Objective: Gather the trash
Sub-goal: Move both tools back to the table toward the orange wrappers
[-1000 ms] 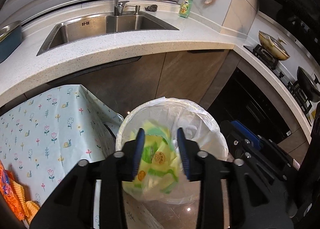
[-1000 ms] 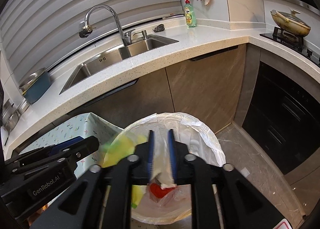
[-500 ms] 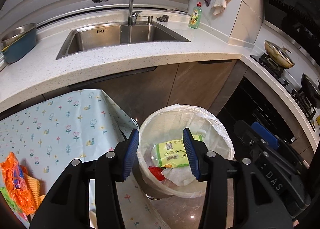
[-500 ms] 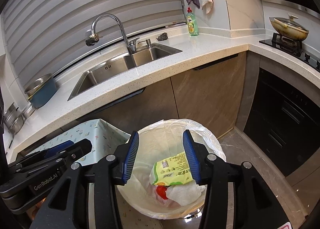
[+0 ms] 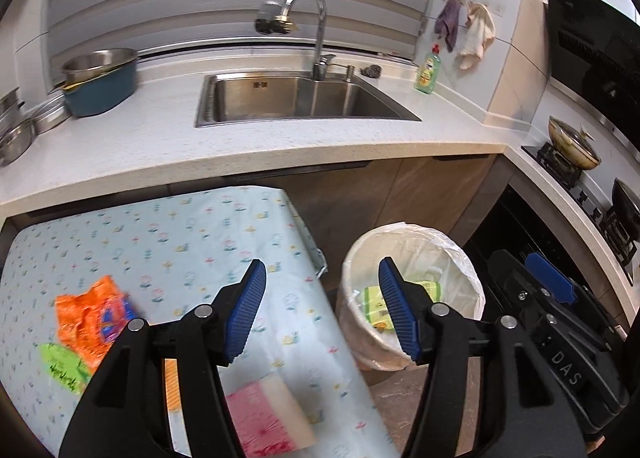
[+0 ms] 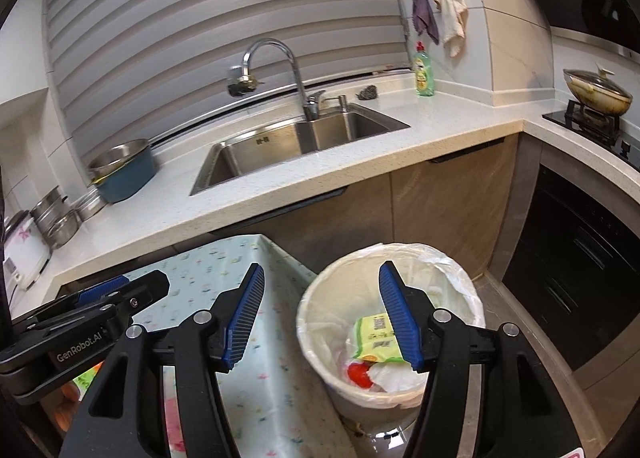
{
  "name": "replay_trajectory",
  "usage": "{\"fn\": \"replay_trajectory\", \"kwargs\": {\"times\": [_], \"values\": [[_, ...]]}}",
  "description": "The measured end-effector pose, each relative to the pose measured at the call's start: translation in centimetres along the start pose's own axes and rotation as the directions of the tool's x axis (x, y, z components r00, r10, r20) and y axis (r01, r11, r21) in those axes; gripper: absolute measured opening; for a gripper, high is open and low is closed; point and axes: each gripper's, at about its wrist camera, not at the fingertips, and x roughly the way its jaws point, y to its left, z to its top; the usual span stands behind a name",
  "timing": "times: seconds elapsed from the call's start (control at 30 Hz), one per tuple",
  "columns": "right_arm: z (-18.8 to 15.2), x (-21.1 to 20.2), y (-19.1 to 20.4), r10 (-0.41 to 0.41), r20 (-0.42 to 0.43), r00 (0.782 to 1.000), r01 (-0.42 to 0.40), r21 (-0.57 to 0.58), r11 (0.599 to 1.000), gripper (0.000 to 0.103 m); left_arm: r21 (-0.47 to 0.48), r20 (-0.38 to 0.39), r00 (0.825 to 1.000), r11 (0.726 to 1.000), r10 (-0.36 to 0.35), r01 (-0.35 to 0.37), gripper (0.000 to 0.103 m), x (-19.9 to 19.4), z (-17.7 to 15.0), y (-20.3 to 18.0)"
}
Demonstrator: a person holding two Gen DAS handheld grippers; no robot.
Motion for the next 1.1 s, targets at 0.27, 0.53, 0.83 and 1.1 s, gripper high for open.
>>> {"fn": "replay_trajectory", "kwargs": {"times": [0.27,0.53,0.83,1.1], "values": [[-1.2,-2.8,5.8,0.062,0.012,0.998,-0.061,-0.063,0.996,0.068,-0.080,0.029,0.995,0.992,0.097,-0.094,0.077,-4.9,-2.0,6.2],[-3.5,-4.2,11.6,0.130,-0.019,0.991,-0.132,-0.120,0.984,0.071,-0.179,0.008,0.986,0.970,0.167,-0.163,0.077,-8.6,-4.1,13.0],[-6.5,-5.0,17.2,0.179,-0.063,0.982,-0.187,-0.164,0.969,0.076,-0.279,-0.036,0.969,0.929,0.245,-0.245,0.078,-11.6,-7.0,20.0],[-9.4,-4.0,21.8,0.201,-0.124,0.972,-0.223,-0.200,0.954,0.078,-0.368,-0.114,0.952,0.878,0.283,-0.305,0.078,-12.2,-9.9,25.5]]}}
